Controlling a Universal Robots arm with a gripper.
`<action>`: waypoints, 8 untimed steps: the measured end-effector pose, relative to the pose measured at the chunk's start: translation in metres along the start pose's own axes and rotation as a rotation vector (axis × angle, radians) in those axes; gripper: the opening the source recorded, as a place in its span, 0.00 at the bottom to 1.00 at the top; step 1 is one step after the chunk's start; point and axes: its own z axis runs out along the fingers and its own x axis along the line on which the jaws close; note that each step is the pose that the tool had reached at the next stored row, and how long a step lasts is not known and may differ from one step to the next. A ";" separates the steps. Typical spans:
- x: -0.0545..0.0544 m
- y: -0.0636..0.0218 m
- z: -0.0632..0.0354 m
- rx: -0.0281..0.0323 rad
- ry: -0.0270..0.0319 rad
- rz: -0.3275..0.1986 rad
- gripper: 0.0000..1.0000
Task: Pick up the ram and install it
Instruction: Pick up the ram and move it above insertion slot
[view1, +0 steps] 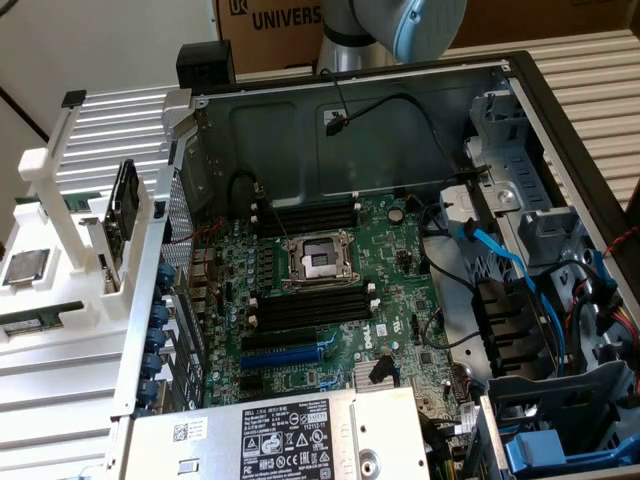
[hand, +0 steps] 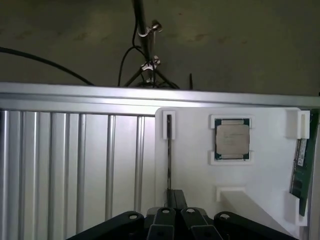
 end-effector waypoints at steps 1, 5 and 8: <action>0.002 0.0001 0.0036 0.0001 0.0000 0.000 0.11; 0.007 0.0004 0.0108 0.0001 0.0000 0.000 0.11; 0.013 0.0006 0.0182 0.0001 -0.0002 0.000 0.11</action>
